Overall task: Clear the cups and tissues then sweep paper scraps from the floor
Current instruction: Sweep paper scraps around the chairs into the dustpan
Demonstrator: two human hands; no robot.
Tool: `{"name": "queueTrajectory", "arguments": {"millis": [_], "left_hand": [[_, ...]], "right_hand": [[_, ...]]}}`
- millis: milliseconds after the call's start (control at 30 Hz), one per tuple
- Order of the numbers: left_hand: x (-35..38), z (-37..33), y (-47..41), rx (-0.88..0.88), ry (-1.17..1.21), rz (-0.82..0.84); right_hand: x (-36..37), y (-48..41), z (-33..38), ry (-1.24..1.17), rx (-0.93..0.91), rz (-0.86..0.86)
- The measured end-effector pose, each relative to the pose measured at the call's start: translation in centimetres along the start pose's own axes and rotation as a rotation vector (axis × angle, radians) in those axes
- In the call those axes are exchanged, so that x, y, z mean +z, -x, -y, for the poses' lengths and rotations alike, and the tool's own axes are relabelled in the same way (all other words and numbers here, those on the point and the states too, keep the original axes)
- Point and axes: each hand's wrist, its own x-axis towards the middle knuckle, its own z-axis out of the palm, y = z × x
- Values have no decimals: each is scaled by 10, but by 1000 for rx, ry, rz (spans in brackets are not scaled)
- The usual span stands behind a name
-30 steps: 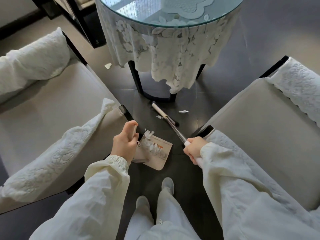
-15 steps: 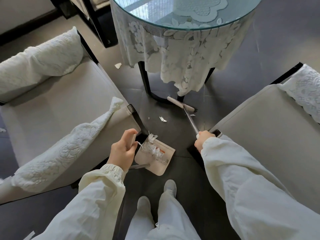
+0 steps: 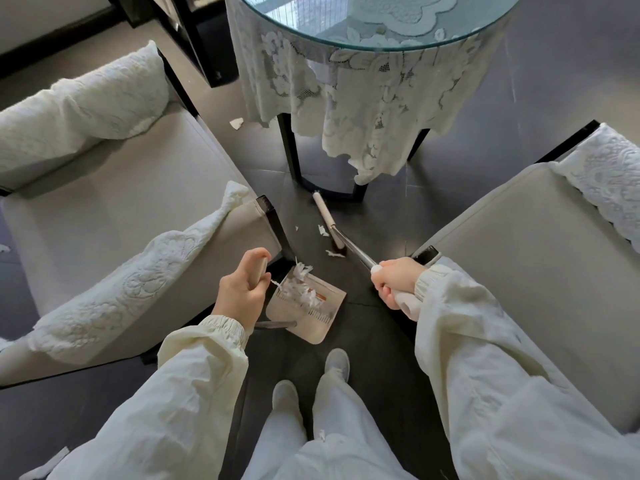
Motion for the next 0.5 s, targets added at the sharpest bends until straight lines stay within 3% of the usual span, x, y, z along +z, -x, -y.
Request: {"name": "queueTrajectory", "arguments": {"millis": [267, 333, 500], "left_hand": [[-12, 8, 19, -69, 8, -58], [-15, 12, 24, -85, 1, -91], [-23, 30, 43, -111, 31, -125]], "right_hand": [[21, -22, 16, 89, -199, -117], [29, -30, 15, 184, -257, -150], [63, -27, 0, 644, -168, -160]]}}
